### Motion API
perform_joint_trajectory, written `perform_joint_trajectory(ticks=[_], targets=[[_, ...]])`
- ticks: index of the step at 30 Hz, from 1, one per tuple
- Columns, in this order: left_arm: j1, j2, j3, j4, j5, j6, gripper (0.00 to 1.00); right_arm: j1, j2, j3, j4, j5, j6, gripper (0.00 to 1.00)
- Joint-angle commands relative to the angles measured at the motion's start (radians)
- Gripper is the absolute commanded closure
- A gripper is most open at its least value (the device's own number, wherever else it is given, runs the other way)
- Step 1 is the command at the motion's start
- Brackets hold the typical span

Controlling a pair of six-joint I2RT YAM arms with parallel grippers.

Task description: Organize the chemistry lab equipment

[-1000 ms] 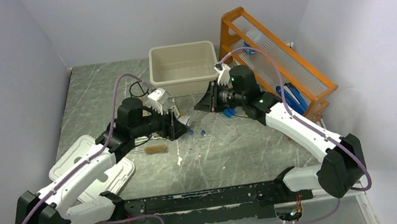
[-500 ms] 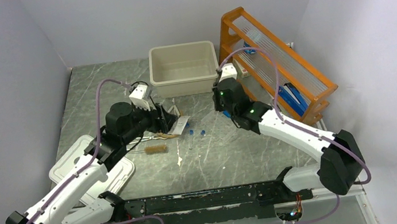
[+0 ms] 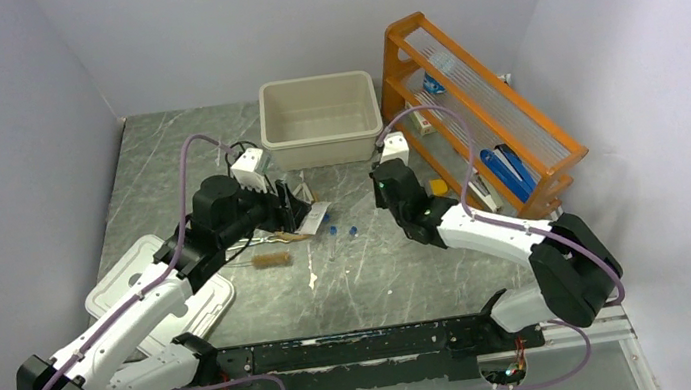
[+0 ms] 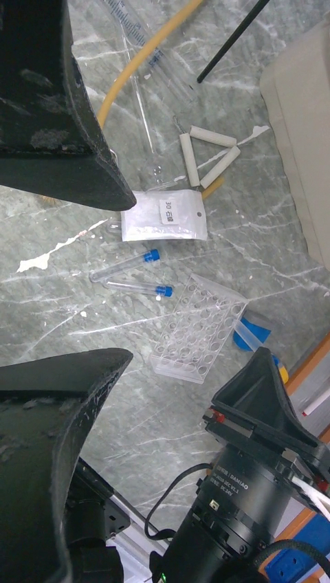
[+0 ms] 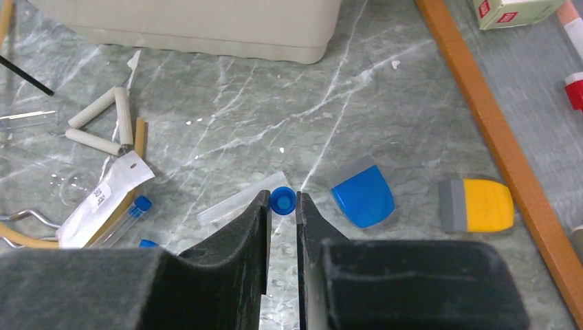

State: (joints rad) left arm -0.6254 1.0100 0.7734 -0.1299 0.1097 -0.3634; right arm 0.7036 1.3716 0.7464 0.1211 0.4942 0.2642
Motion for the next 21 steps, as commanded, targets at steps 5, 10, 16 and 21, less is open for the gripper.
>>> perform_joint_trajectory(ticks=[5,10,16,21], targets=[[-0.004,-0.007,-0.005,-0.004,-0.019,-0.003,0.23,0.005,0.018,-0.041,0.144,-0.017,0.005,0.88],[-0.004,-0.007,-0.008,-0.008,-0.023,-0.006,0.23,0.005,0.040,-0.064,0.172,-0.022,0.007,0.88],[-0.004,-0.007,-0.012,-0.008,-0.022,-0.008,0.24,0.005,0.061,-0.085,0.186,-0.008,0.010,0.88],[-0.003,-0.005,-0.016,-0.007,-0.027,-0.008,0.23,0.008,0.091,-0.104,0.225,0.009,-0.002,0.88]])
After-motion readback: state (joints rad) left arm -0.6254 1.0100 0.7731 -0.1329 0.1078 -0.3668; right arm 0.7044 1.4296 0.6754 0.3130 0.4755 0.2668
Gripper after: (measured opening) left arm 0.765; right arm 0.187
